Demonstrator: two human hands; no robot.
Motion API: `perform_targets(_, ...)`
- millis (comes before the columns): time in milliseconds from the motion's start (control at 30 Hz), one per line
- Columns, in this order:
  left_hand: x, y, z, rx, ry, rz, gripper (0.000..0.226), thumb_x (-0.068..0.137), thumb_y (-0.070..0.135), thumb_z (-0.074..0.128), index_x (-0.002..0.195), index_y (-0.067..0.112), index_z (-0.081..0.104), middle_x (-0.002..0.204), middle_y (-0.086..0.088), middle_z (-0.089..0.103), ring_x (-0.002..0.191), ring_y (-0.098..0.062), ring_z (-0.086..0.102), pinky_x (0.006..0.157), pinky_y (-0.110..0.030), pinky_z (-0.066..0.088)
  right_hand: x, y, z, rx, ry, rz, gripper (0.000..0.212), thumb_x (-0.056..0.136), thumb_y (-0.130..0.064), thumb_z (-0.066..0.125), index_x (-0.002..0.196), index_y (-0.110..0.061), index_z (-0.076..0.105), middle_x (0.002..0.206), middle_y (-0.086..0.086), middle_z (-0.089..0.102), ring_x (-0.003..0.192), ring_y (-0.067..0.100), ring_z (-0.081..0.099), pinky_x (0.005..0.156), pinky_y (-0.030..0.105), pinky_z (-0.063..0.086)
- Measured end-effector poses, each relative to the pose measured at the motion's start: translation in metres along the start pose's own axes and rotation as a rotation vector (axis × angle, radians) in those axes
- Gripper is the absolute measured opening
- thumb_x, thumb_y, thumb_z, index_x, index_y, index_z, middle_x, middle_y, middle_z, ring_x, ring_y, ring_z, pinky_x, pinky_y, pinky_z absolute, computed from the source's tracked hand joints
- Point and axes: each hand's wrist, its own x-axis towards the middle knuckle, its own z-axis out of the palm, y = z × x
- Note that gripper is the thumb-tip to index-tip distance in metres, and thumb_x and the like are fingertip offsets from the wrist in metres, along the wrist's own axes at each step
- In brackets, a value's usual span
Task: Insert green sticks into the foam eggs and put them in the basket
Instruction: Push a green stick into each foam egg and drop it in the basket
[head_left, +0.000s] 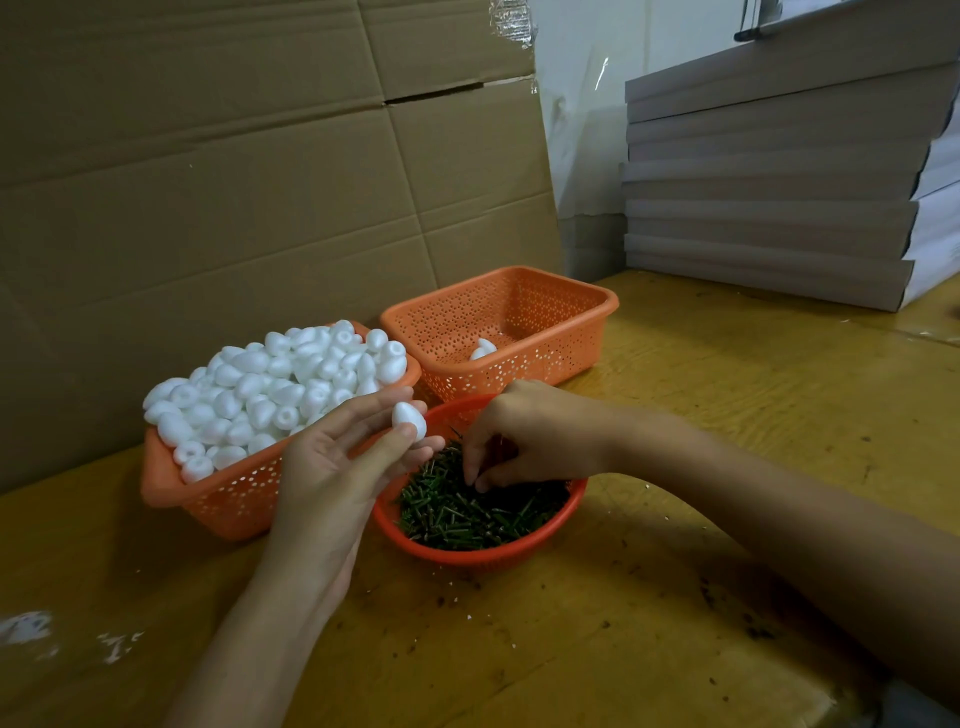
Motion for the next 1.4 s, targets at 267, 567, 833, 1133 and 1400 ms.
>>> perform_targets(267,0.0001,-0.0034,0.0006,0.041,0.031,0.043,0.022,0.073,0.014,0.086,0.093,0.020,0.083,0.114,-0.010,0.079,0.092,-0.035,0.081,0.078,-0.024,0.063,-0.0011,-0.0028,-0.0012,-0.019,-0.001,-0.004,0.016,0.091,-0.020,0.079,0.106,-0.027,0.080,0.105,-0.015,0.077,0.100,0.001,0.067,0.092,0.024,0.052)
perform_targets(567,0.0029,-0.0046,-0.0029,0.011,-0.006,0.007,0.027,0.091,0.001,0.074,0.115,0.010,0.079,0.115,-0.015,0.079,0.096,-0.035,0.080,0.075,-0.023,0.064,-0.0004,-0.0010,-0.0004,0.002,-0.003,-0.003,0.016,0.090,-0.020,0.079,0.105,-0.027,0.080,0.103,-0.016,0.077,0.095,-0.004,0.065,0.083,0.006,0.042)
perform_targets(833,0.0004,-0.0028,0.0002,0.026,0.004,0.031,0.021,0.080,0.011,0.083,0.101,0.014,0.083,0.112,-0.012,0.080,0.094,-0.036,0.081,0.077,-0.025,0.064,-0.0003,-0.0005,0.0002,0.008,-0.005,-0.001,0.017,0.090,-0.019,0.079,0.105,-0.027,0.080,0.103,-0.016,0.077,0.094,-0.007,0.063,0.082,0.004,0.041)
perform_targets(1133,0.0016,-0.0036,-0.0014,0.013,-0.028,0.027,0.030,0.081,0.011,0.080,0.112,0.013,0.081,0.115,-0.012,0.080,0.095,-0.036,0.081,0.074,-0.024,0.064,-0.0013,-0.0021,-0.0005,-0.007,-0.005,-0.004,0.017,0.091,-0.020,0.079,0.106,-0.027,0.080,0.104,-0.015,0.077,0.098,-0.001,0.067,0.087,0.015,0.049)
perform_targets(1400,0.0013,-0.0033,-0.0013,0.022,-0.028,0.017,0.023,0.082,0.009,0.080,0.105,0.012,0.083,0.118,-0.010,0.079,0.095,-0.037,0.080,0.075,-0.025,0.065,-0.0014,-0.0031,-0.0023,-0.009,-0.015,0.006,0.017,0.092,-0.019,0.078,0.107,-0.026,0.080,0.106,-0.015,0.077,0.100,0.000,0.067,0.088,0.015,0.048)
